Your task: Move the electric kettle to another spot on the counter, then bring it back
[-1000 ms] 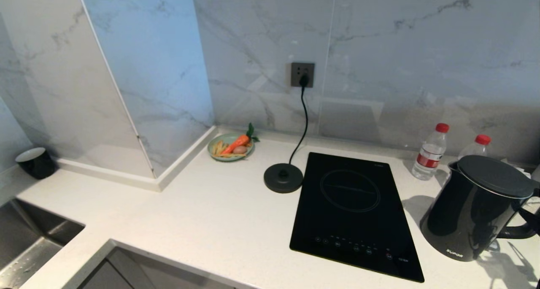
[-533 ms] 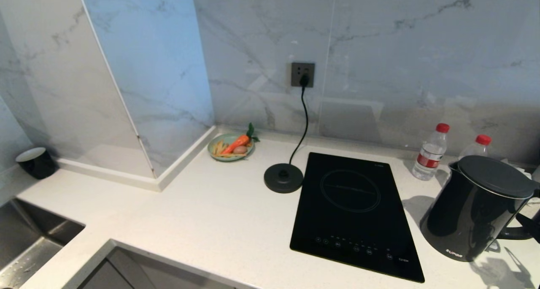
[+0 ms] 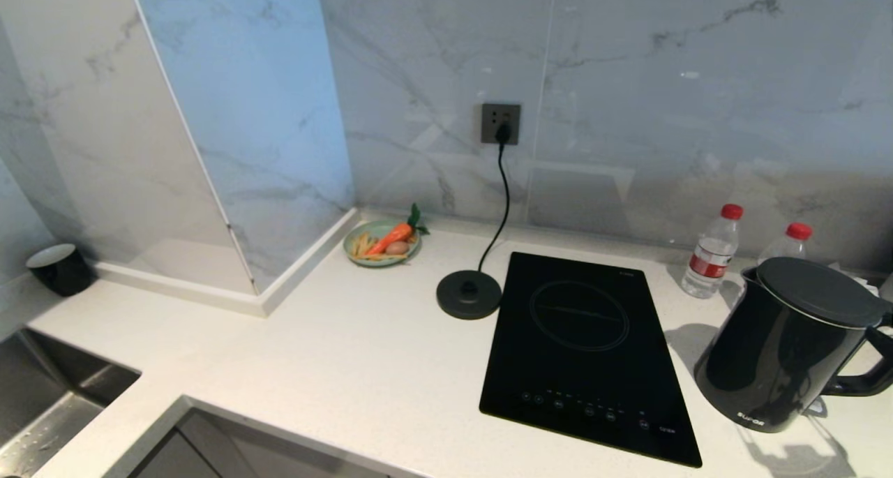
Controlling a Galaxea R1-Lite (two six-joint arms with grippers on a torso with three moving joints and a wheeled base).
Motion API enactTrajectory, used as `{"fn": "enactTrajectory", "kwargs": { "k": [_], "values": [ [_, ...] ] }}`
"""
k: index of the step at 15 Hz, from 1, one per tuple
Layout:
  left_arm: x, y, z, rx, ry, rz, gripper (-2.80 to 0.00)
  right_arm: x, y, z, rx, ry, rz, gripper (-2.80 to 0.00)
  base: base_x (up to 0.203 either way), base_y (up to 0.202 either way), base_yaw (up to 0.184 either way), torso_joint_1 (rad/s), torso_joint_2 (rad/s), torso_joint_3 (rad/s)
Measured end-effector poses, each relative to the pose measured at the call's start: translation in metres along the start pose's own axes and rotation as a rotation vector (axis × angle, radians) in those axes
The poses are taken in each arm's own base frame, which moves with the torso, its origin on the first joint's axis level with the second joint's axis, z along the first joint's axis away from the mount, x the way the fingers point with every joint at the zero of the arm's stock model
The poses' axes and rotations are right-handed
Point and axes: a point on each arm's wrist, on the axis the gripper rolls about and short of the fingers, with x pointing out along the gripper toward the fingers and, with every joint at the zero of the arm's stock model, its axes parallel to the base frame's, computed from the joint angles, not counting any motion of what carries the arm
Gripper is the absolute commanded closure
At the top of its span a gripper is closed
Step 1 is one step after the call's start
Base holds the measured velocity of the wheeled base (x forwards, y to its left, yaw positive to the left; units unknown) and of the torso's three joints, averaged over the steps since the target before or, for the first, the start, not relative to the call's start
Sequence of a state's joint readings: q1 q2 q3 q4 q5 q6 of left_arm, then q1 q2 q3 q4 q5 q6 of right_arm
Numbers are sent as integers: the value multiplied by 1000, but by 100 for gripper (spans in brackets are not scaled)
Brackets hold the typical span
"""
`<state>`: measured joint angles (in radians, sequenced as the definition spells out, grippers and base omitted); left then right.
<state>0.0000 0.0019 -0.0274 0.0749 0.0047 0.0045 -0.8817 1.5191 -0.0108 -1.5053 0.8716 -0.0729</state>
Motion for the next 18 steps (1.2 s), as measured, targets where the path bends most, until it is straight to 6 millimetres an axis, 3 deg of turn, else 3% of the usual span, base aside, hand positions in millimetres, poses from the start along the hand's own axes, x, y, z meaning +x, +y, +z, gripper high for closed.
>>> {"fn": "enactTrajectory", "kwargs": {
  "k": [5, 8, 11, 14, 18],
  "values": [
    [0, 0, 0, -5, -1, -2, 0, -16, 31, 55, 102, -160, 276, -280, 0, 0, 0, 0, 0, 0],
    [0, 0, 0, -7, -1, -2, 0, -41, 60, 86, 150, -195, 415, -280, 0, 0, 0, 0, 0, 0],
    [0, 0, 0, -8, -2, -1, 0, -75, 95, 122, 289, -113, 605, -280, 0, 0, 0, 0, 0, 0],
    [0, 0, 0, -12, -2, -1, 0, -103, 122, 127, 486, 111, 827, -280, 0, 0, 0, 0, 0, 0],
    [0, 0, 1, -12, -3, -1, 0, -131, 136, 129, 563, 242, 1128, -280, 0, 0, 0, 0, 0, 0]
  ]
}}
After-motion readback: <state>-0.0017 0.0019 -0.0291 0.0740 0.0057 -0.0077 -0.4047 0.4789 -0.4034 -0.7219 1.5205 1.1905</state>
